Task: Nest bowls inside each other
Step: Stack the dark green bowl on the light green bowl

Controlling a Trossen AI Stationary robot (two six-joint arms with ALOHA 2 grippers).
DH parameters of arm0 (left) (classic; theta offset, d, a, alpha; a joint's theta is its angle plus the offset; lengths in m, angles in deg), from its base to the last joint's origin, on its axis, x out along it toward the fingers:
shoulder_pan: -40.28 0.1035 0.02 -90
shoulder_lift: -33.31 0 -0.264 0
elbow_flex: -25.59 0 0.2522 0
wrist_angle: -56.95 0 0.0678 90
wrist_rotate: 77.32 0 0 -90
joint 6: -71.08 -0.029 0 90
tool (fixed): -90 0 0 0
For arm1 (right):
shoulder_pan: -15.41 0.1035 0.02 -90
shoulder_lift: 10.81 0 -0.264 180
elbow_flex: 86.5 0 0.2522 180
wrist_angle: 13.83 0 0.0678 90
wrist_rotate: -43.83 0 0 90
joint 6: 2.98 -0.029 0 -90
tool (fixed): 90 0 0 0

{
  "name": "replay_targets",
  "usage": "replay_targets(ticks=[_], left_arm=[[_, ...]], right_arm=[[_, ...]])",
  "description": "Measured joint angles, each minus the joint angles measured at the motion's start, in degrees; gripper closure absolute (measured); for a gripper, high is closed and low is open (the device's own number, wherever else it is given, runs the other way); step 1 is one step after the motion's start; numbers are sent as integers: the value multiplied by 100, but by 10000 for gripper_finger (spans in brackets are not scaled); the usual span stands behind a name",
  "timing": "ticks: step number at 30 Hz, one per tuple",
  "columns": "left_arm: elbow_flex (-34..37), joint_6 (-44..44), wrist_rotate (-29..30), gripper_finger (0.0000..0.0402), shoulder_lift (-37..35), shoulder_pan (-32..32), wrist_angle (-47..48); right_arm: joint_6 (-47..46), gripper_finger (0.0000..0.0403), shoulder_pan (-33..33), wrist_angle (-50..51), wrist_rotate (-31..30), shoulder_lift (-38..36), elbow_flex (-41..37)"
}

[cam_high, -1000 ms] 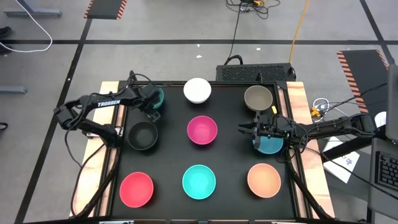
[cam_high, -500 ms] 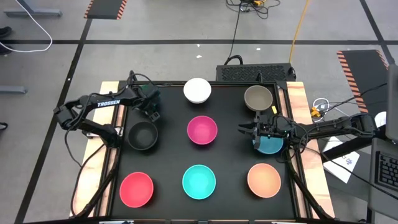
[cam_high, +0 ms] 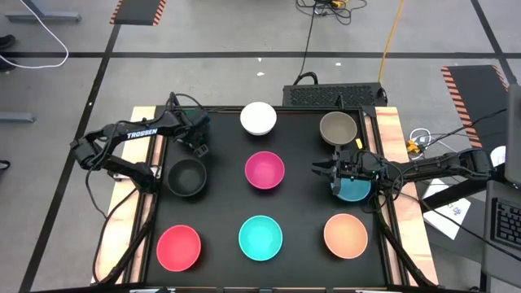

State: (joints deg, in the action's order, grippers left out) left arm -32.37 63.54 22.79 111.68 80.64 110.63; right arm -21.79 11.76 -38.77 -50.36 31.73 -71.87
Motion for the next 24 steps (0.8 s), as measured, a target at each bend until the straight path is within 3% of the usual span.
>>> replay_targets(ticks=[12,24], left_arm=[[-899,24,114,401,0,-378,808],[-1271,280,54,401,0,-1024,1368]], right_arm=[[-1,281,1,125,0,1,0],[-2,281,0,125,-7,2,0]])
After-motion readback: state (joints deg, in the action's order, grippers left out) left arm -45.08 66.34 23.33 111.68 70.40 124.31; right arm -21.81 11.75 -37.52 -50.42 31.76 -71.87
